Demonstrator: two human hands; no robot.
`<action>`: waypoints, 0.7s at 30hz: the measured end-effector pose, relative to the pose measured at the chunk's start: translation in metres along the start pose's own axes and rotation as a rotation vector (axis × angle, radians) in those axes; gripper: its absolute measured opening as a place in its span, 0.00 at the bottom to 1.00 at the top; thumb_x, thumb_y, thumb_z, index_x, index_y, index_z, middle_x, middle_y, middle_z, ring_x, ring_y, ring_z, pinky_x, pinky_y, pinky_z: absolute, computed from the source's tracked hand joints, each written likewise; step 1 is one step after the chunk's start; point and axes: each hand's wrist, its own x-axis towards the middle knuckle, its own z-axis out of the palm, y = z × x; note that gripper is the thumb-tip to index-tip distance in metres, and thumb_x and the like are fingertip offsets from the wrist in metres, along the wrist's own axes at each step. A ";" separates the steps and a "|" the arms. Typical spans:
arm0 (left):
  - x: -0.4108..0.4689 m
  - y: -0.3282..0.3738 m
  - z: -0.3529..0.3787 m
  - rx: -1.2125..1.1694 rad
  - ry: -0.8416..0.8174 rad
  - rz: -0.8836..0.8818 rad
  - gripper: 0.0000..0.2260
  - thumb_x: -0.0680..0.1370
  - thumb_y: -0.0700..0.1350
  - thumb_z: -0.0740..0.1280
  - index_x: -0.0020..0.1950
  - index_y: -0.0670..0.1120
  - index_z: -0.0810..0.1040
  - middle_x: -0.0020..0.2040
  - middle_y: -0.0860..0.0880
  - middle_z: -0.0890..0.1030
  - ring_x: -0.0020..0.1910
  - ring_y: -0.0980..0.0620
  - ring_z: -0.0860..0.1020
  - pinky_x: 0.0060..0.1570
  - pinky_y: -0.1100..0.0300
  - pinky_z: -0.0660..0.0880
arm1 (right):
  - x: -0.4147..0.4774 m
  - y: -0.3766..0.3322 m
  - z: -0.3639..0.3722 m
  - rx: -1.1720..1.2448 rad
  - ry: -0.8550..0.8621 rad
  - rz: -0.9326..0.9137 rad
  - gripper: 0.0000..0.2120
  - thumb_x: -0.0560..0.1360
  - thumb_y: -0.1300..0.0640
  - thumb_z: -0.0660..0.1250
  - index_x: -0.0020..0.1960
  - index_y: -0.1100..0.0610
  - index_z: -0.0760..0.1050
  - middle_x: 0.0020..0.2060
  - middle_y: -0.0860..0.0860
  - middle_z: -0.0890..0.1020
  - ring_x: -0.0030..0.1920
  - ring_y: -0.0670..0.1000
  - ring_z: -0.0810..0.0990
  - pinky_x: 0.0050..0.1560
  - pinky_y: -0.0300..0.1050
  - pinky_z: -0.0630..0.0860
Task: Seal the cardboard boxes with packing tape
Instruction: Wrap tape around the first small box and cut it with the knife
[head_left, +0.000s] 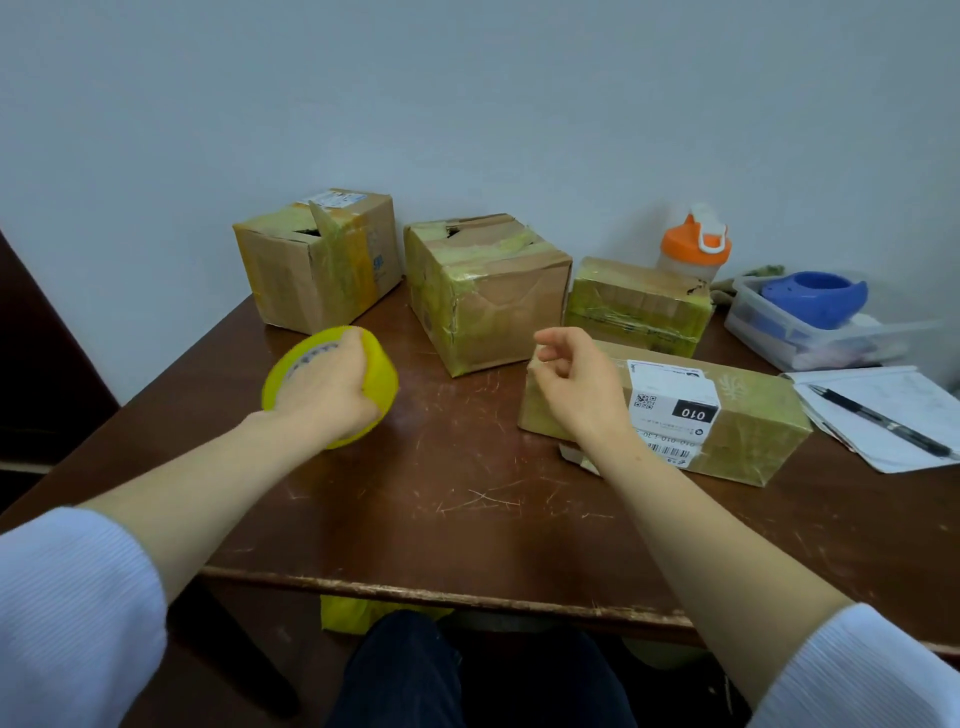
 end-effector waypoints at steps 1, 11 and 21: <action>0.002 -0.002 0.005 0.072 -0.015 0.008 0.35 0.72 0.45 0.72 0.73 0.44 0.56 0.61 0.42 0.75 0.60 0.41 0.74 0.49 0.52 0.72 | 0.000 0.005 -0.005 -0.040 0.019 -0.030 0.14 0.76 0.64 0.61 0.58 0.52 0.74 0.48 0.46 0.76 0.42 0.42 0.73 0.47 0.39 0.73; -0.003 0.089 0.027 -0.038 0.303 0.702 0.26 0.81 0.57 0.53 0.74 0.45 0.63 0.74 0.45 0.65 0.73 0.47 0.60 0.73 0.55 0.54 | 0.030 0.047 -0.072 -0.688 0.067 -0.092 0.17 0.80 0.54 0.53 0.64 0.57 0.73 0.63 0.54 0.77 0.64 0.56 0.72 0.67 0.53 0.63; 0.032 0.176 0.079 0.106 0.459 0.813 0.24 0.80 0.52 0.51 0.58 0.39 0.81 0.56 0.41 0.82 0.54 0.45 0.81 0.57 0.53 0.76 | 0.040 0.065 -0.065 -0.889 -0.010 -0.051 0.19 0.81 0.51 0.47 0.55 0.55 0.75 0.53 0.54 0.80 0.55 0.57 0.76 0.55 0.51 0.67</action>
